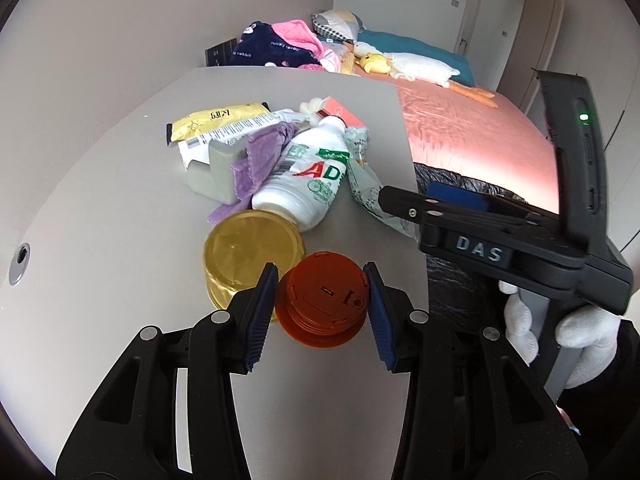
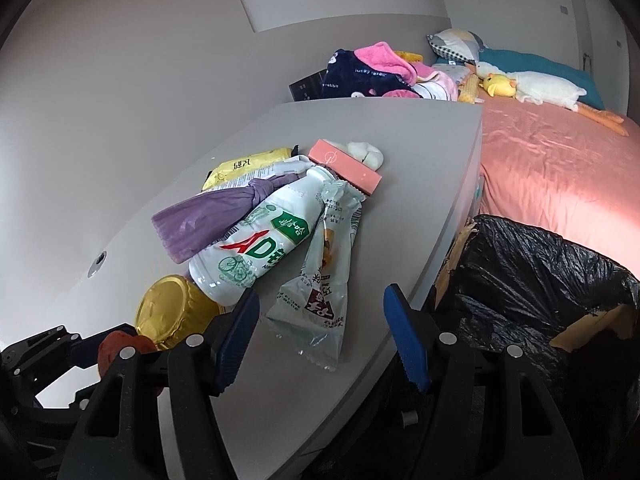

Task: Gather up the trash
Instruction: 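Grasp the silver snack wrapper with the right tool, then drop the red cap into the trash bag while the right tool drops the wrapper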

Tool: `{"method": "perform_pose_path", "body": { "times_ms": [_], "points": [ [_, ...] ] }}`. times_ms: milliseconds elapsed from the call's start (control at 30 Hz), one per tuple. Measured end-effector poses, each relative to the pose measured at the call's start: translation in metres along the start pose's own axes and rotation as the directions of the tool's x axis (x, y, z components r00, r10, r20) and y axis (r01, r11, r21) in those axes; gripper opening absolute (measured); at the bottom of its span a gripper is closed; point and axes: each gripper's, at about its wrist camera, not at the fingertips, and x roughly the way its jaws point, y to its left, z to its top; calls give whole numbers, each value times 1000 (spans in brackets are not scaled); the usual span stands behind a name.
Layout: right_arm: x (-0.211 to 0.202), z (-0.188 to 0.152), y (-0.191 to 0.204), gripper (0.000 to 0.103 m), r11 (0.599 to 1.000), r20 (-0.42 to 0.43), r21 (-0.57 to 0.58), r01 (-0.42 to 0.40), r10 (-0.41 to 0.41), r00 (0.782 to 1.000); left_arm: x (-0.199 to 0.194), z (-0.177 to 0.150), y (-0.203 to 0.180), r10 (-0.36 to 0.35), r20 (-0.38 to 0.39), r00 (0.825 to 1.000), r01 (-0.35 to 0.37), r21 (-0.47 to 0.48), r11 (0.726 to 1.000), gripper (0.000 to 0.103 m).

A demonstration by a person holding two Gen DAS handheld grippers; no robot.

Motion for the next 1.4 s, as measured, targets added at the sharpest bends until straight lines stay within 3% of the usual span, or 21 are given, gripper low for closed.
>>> {"method": "perform_pose_path", "body": {
  "times_ms": [233,367,533,600,700,1000,1400],
  "points": [
    [27,5,4,64,998,-55,-22,50,-52,997,-4,8,14,8,11,1000,-8,-36,999,43],
    [31,4,7,44,995,-68,-47,83,-86,994,-5,10,19,10,13,1000,-9,-49,999,43],
    [29,3,5,37,997,-66,-46,69,-72,995,-5,13,20,7,16,1000,-6,-47,999,43],
    [25,3,6,24,995,-46,-56,86,-89,995,-5,14,19,3,19,1000,-2,-45,999,43],
    [15,4,8,20,993,-23,-76,92,-94,995,-5,15,18,-3,22,1000,4,-43,999,43],
    [-22,6,9,17,995,61,-81,66,-61,996,-4,21,6,-33,31,999,34,-30,999,43],
    [-63,16,-21,18,991,135,-24,135,-130,982,7,39,-30,-106,34,994,104,33,994,43]
  ]
}}
